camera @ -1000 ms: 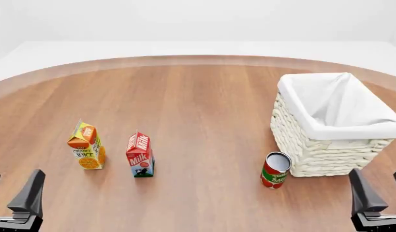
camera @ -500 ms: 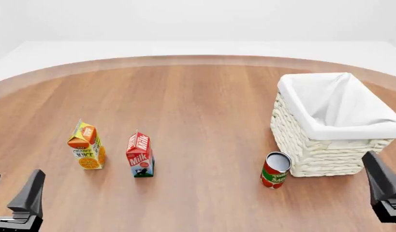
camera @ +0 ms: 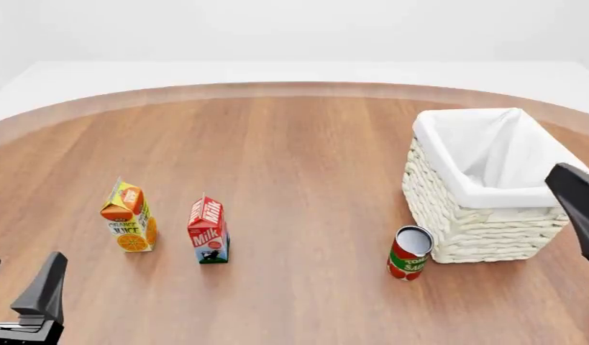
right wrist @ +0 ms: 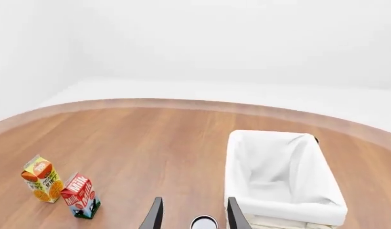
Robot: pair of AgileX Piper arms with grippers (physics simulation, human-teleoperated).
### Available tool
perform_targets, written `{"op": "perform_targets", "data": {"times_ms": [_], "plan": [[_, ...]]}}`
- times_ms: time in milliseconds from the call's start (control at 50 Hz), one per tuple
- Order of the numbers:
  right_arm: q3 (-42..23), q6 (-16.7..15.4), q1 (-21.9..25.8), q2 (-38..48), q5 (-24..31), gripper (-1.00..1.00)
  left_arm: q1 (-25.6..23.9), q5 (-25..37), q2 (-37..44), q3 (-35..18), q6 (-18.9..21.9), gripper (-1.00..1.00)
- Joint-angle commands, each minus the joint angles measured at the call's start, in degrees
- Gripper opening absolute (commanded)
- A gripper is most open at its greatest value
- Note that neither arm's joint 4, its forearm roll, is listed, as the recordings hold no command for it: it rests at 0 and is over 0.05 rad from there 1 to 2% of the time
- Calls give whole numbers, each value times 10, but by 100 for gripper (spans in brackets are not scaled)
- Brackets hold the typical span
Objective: Pick the milk and place it in the basket.
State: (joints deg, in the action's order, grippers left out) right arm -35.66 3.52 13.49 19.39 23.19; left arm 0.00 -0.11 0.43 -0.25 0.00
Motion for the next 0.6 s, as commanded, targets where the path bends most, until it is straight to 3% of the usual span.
{"op": "perform_targets", "data": {"times_ms": [20, 140, 240, 300, 420, 600], "plan": [[-68, 27, 46, 86, 30, 100, 0, 0, 0, 0, 0, 100], [-91, 47, 68, 128, 27, 100, 0, 0, 0, 0, 0, 100], [-117, 83, 94, 173, 22, 100, 0, 0, 0, 0, 0, 100], [-137, 65, 96, 204, 27, 100, 0, 0, 0, 0, 0, 100], [-182, 85, 115, 255, 33, 100, 0, 0, 0, 0, 0, 100], [-262, 71, 142, 323, 63, 100, 0, 0, 0, 0, 0, 100]]}}
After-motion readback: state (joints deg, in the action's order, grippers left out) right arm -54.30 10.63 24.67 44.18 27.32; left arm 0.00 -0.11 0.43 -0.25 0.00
